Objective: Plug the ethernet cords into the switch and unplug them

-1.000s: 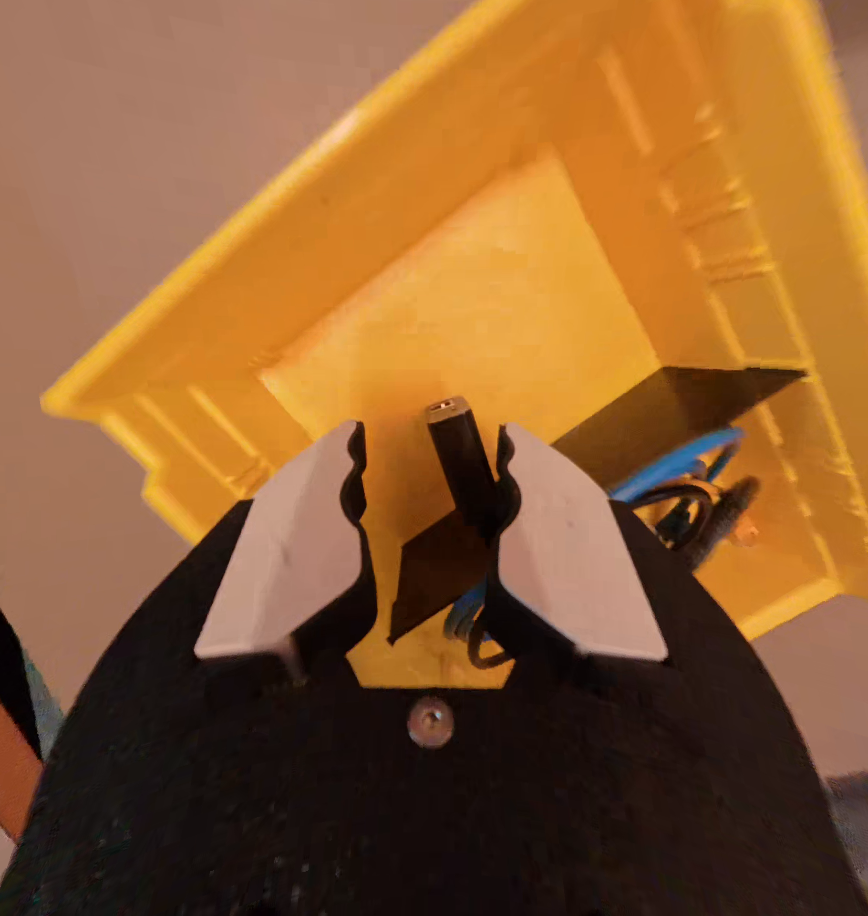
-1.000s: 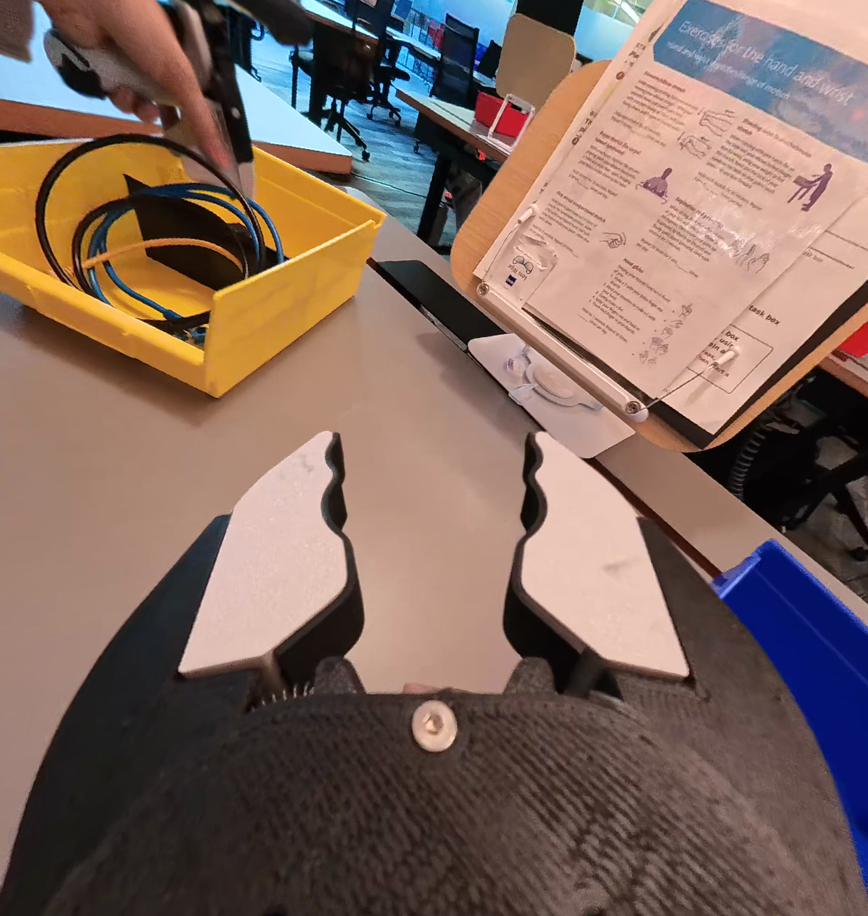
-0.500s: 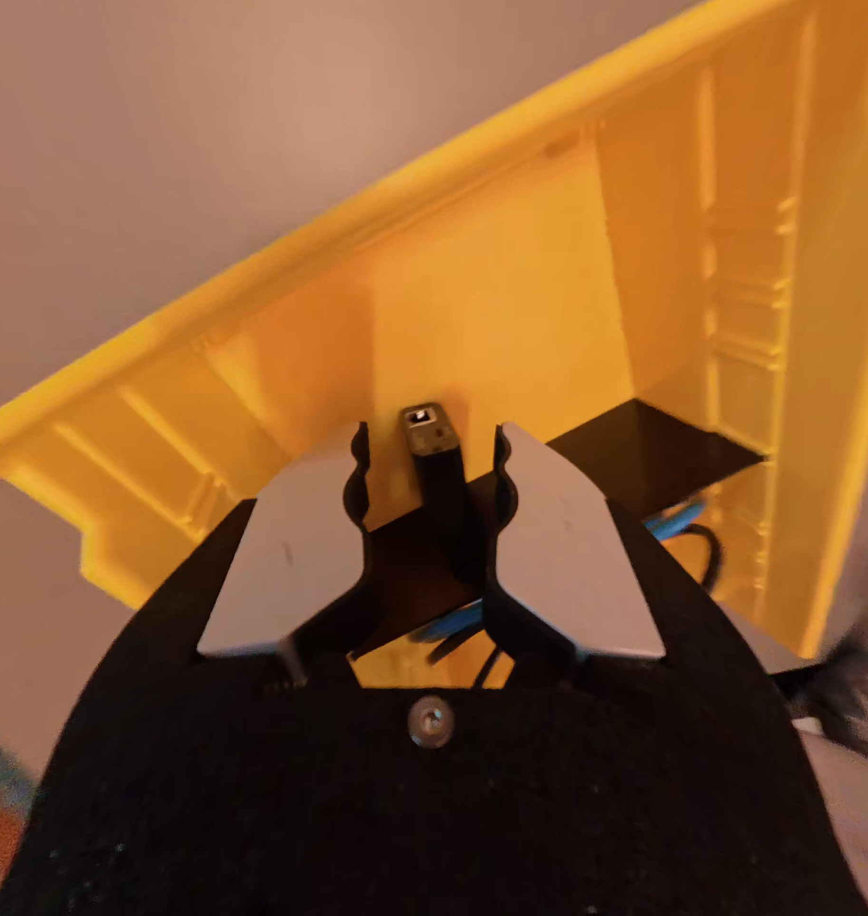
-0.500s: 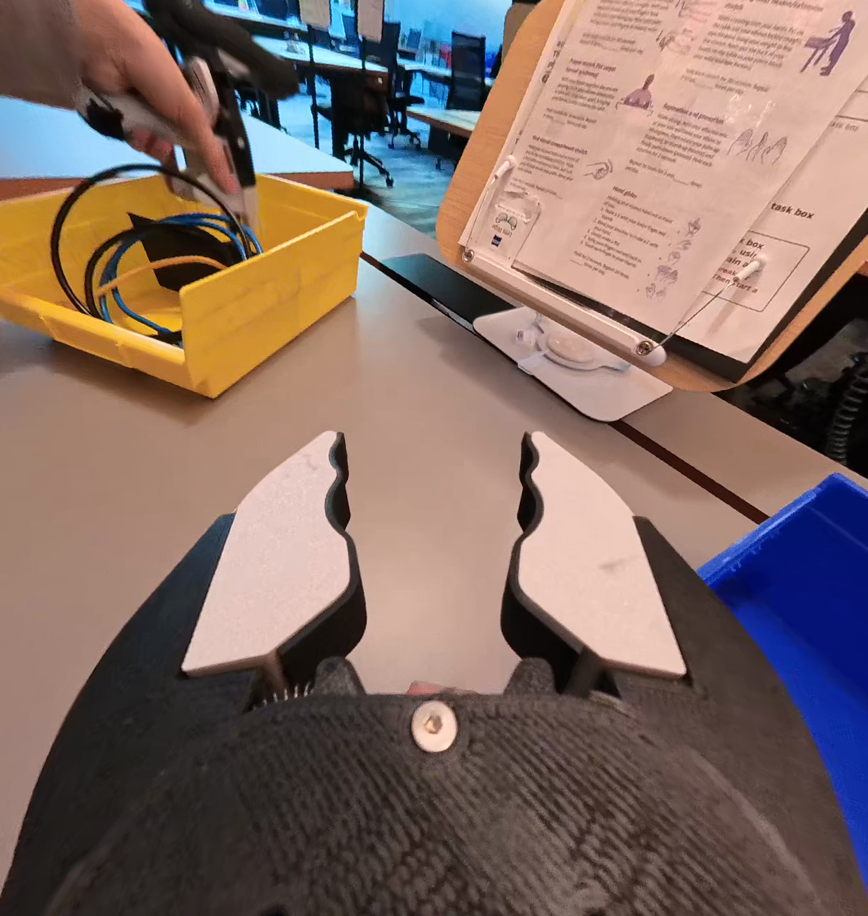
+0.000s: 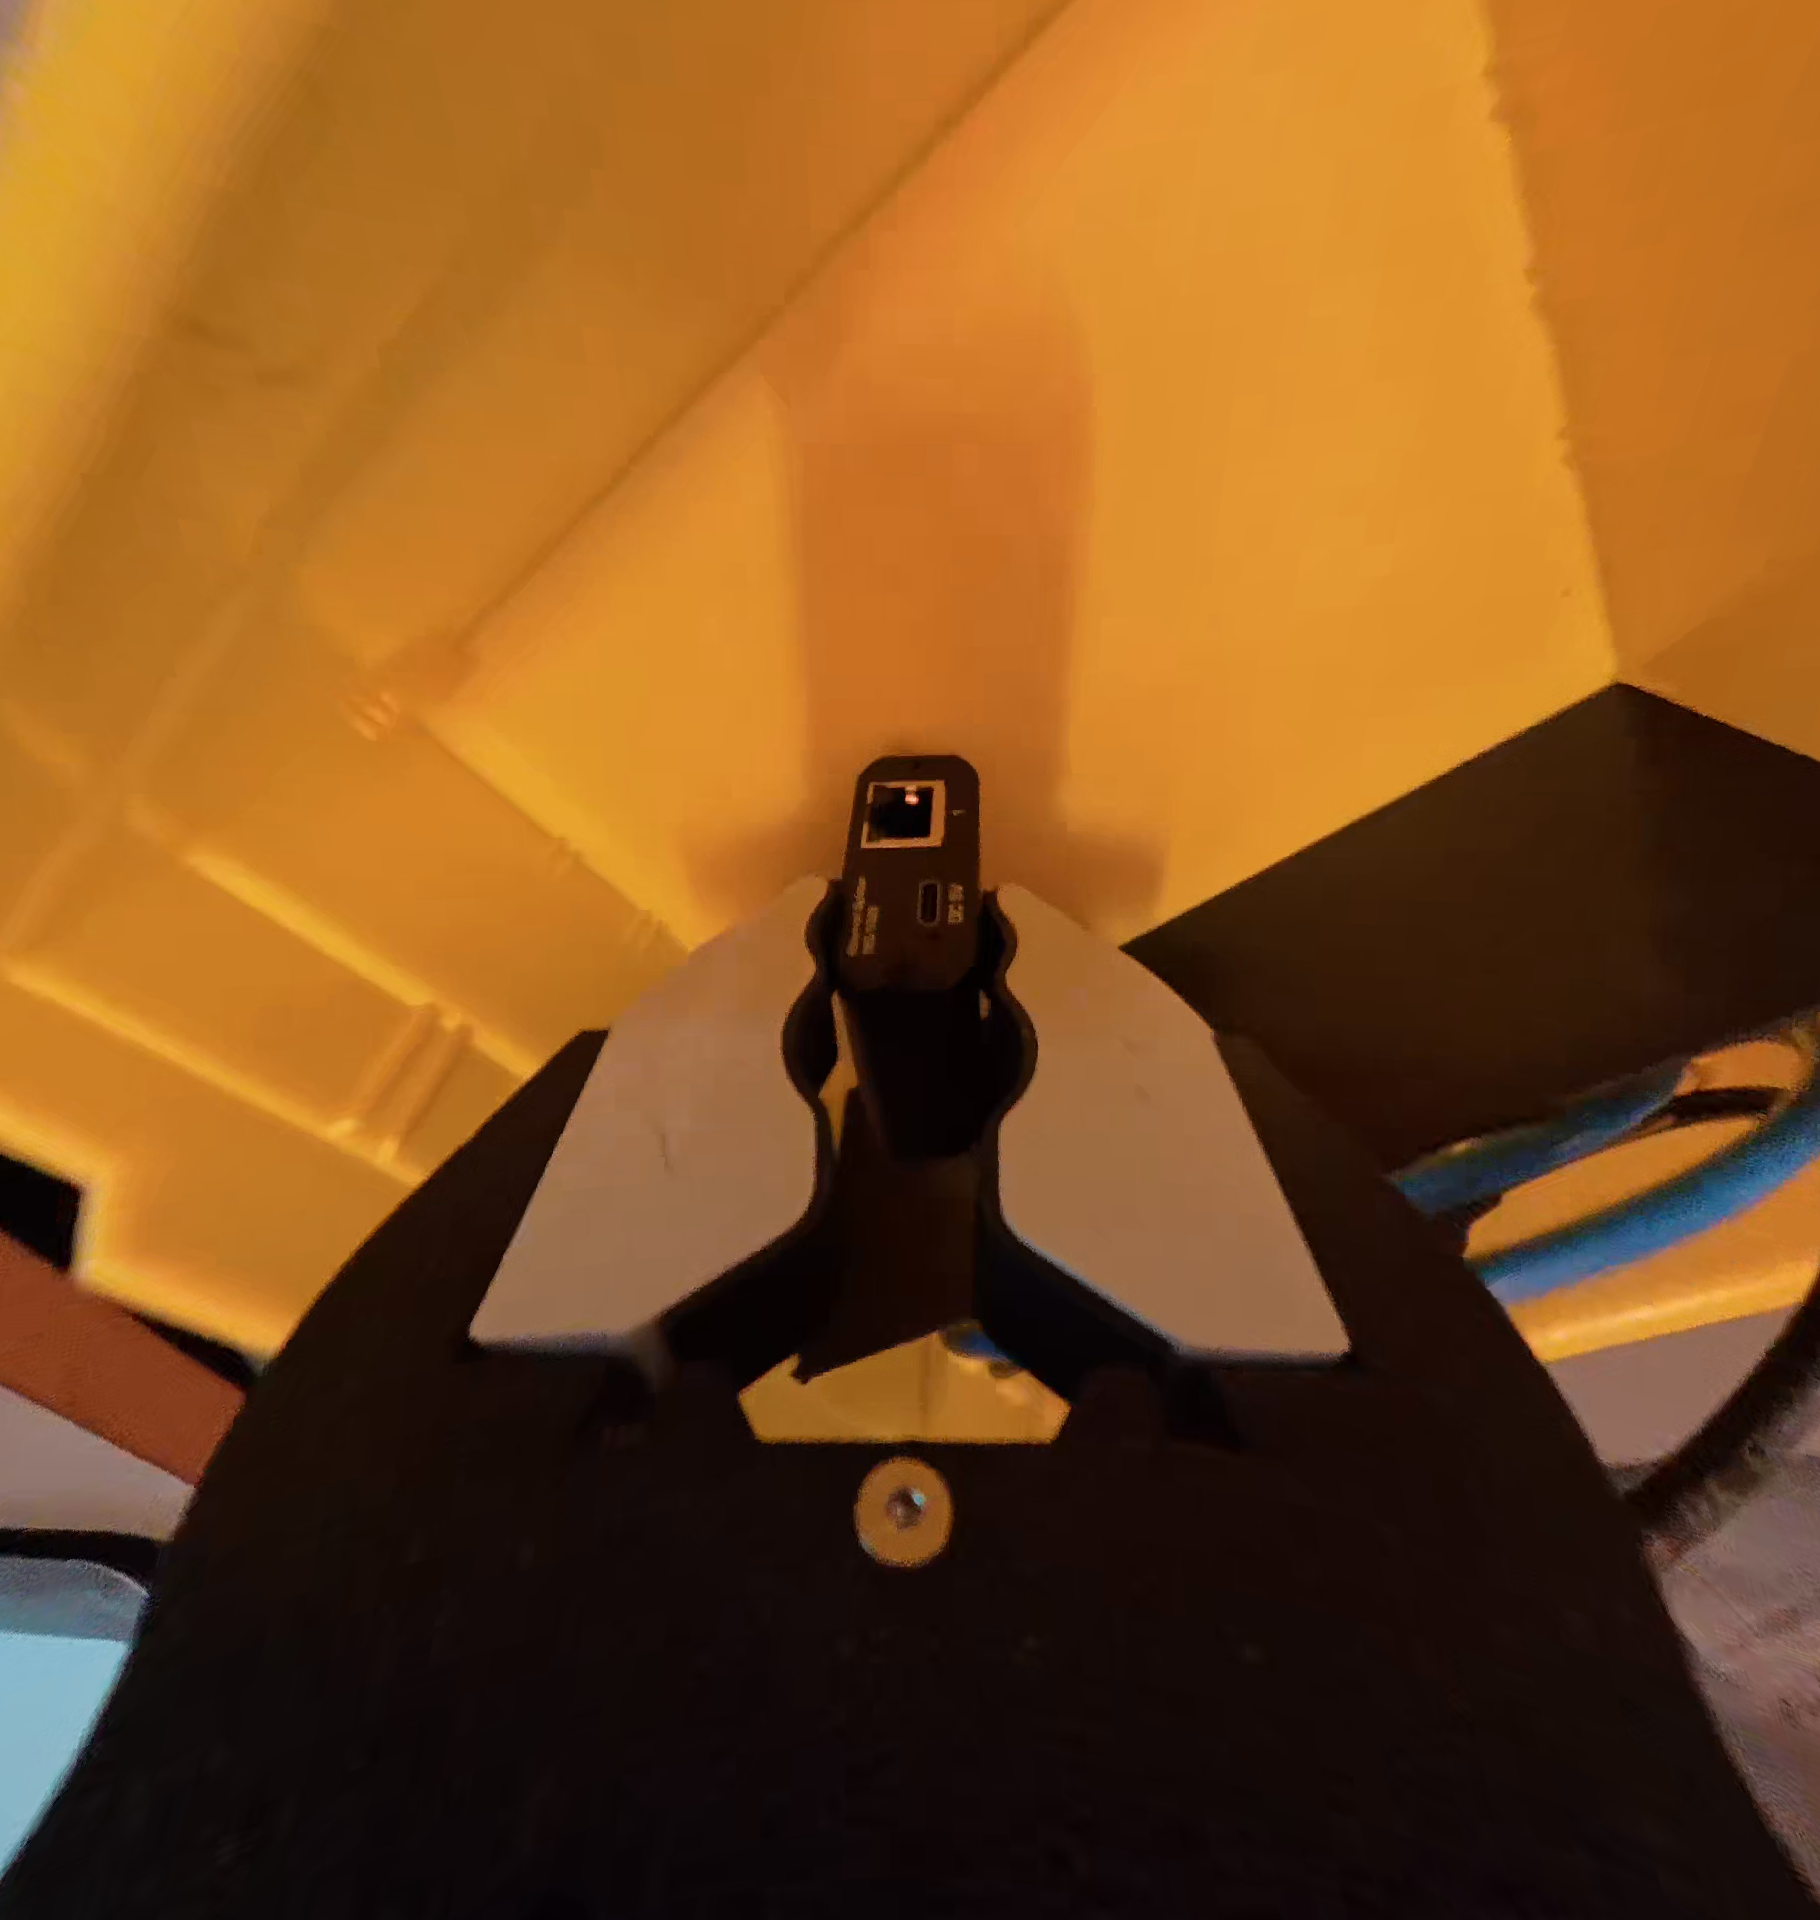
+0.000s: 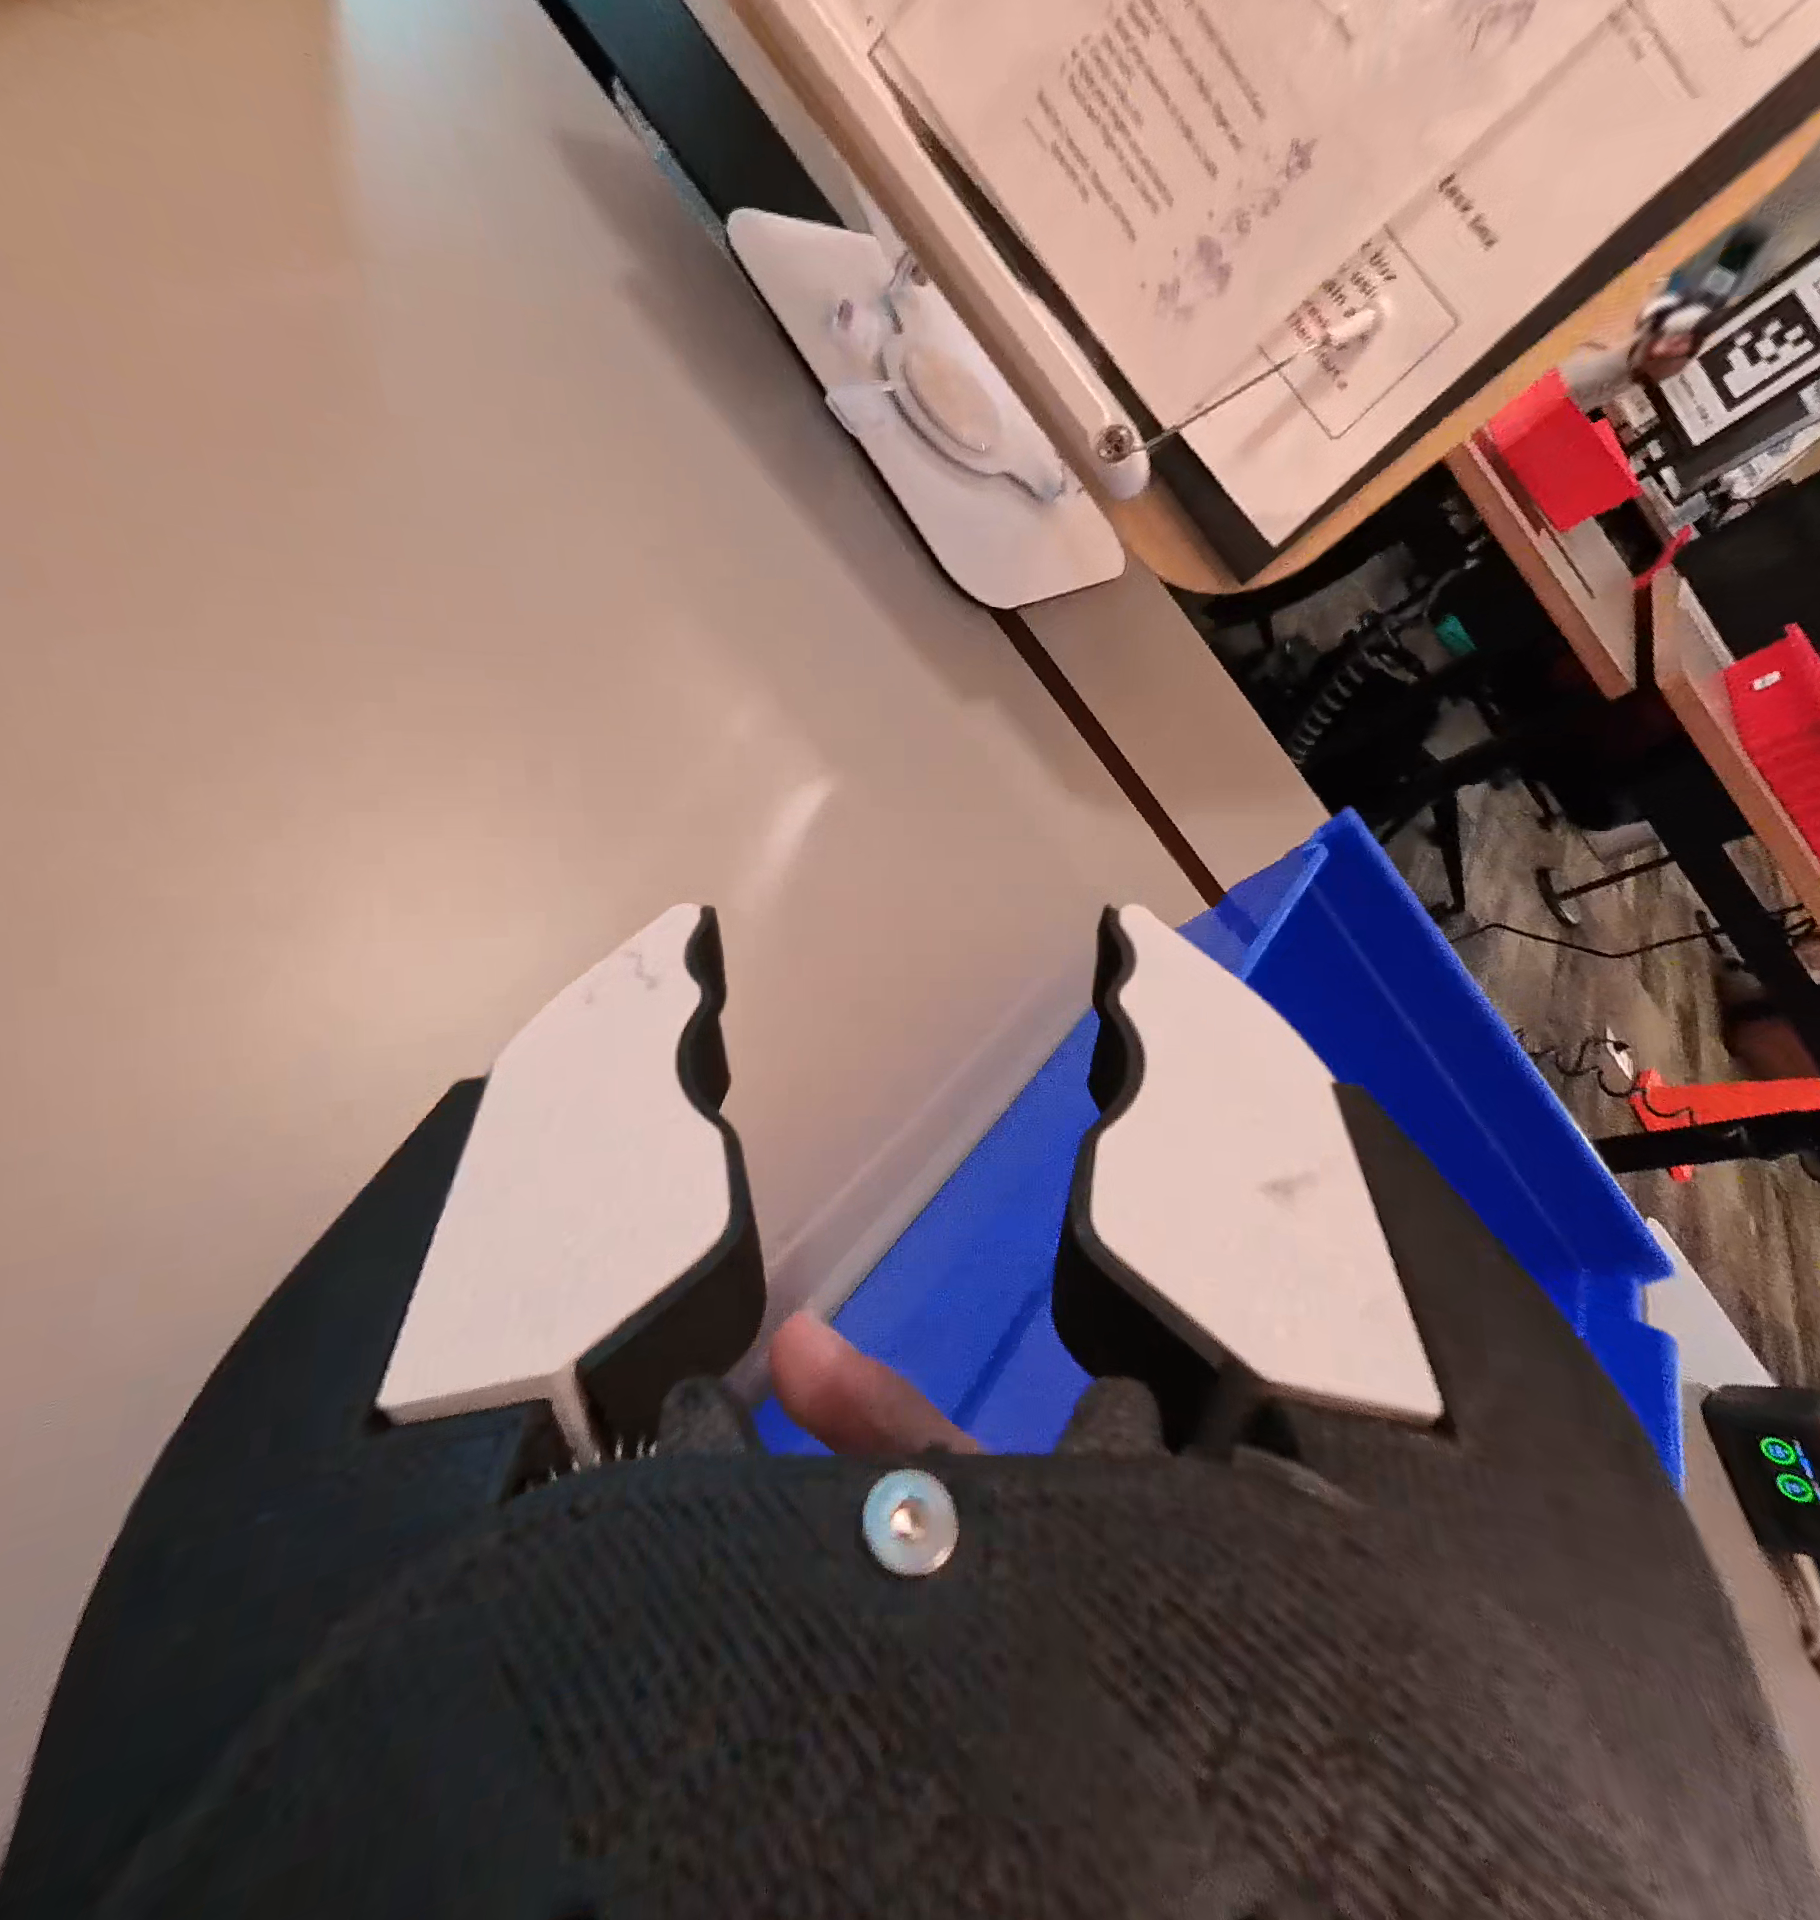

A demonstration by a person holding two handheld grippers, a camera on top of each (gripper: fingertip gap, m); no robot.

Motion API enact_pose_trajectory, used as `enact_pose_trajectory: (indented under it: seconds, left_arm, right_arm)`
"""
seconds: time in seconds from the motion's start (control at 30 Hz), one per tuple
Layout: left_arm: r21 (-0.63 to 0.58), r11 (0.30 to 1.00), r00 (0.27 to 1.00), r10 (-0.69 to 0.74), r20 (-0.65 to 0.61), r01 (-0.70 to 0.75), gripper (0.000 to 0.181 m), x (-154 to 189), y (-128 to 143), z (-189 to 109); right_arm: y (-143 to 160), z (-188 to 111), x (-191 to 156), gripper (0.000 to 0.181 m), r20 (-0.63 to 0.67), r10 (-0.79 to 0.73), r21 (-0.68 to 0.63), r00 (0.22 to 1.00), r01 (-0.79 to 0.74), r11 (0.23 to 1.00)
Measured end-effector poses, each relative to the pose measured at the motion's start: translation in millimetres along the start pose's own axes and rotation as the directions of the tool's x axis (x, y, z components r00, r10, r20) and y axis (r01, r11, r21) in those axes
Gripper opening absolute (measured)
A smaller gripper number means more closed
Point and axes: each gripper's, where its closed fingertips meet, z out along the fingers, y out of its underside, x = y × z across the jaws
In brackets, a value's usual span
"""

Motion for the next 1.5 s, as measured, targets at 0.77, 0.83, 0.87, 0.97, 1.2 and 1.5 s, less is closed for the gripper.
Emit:
enact_pose_trajectory:
  seconds: [0.77, 0.83, 0.87, 0.97, 1.2, 1.5]
  left_arm:
    - [0.833, 0.267, 0.594, 0.599, -0.537, 0.484, 0.024, 361, 93, -144]
    - [0.848, 0.272, 0.618, 0.589, -0.521, 0.455, 0.024, 370, 98, -138]
    - [0.865, 0.255, 0.643, 0.585, -0.495, 0.433, 0.024, 371, 100, -137]
    - [0.903, 0.232, 0.683, 0.593, -0.425, 0.361, 0.023, 380, 108, -135]
    - [0.976, 0.122, 0.782, 0.584, -0.217, 0.18, 0.024, 388, 116, -129]
    - [0.929, 0.331, 0.784, 0.616, -0.078, -0.168, 0.05, 375, 118, -110]
  right_arm:
    - [-137, -30, -119, 0.098, 0.112, 0.093, 0.651, 0.989, -0.144, 0.745]
    - [-139, -39, -119, 0.091, 0.139, 0.11, 0.684, 0.984, -0.176, 0.708]
    - [-137, -39, -120, 0.083, 0.133, 0.1, 0.682, 0.986, -0.164, 0.713]
    - [-137, -45, -130, 0.069, 0.193, 0.053, 0.705, 0.98, -0.176, 0.687]
    - [-125, -44, -132, 0.068, 0.183, -0.071, 0.695, 0.981, -0.078, 0.715]
    - [-104, -45, -143, 0.065, 0.088, -0.419, 0.694, 0.904, 0.247, 0.677]
